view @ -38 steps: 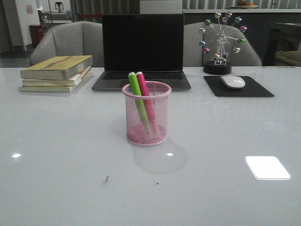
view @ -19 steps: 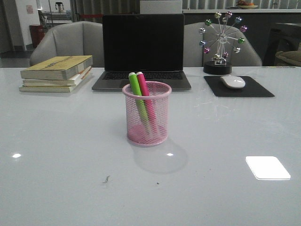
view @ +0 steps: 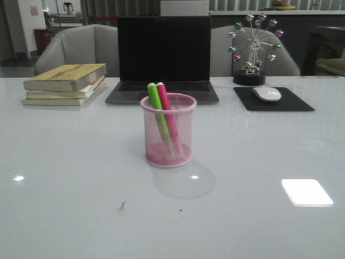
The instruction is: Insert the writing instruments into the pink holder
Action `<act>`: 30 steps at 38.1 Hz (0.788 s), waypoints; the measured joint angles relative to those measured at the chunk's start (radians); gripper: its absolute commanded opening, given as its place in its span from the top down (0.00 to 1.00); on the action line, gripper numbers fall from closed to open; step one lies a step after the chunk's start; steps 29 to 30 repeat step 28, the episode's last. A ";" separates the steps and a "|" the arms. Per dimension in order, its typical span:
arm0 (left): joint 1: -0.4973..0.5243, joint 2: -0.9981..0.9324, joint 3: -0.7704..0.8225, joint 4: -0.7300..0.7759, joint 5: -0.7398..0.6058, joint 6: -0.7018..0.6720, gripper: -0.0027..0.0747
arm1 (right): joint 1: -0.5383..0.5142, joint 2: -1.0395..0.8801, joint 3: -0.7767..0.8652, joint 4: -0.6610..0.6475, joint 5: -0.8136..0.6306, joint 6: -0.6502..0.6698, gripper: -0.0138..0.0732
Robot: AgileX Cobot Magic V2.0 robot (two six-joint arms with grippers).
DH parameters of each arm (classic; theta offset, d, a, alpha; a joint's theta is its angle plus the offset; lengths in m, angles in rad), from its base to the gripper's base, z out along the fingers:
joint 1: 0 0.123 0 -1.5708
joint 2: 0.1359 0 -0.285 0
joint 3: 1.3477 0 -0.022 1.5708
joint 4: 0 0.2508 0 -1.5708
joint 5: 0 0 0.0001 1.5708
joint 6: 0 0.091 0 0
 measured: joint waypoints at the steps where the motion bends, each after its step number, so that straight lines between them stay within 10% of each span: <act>1: 0.000 0.000 0.017 0.000 -0.011 0.000 0.84 | 0.000 0.000 0.000 0.000 0.000 0.000 0.81; 30: 0.000 0.000 0.108 0.000 -0.111 0.002 0.84 | 0.000 0.000 0.000 0.000 0.002 0.000 0.81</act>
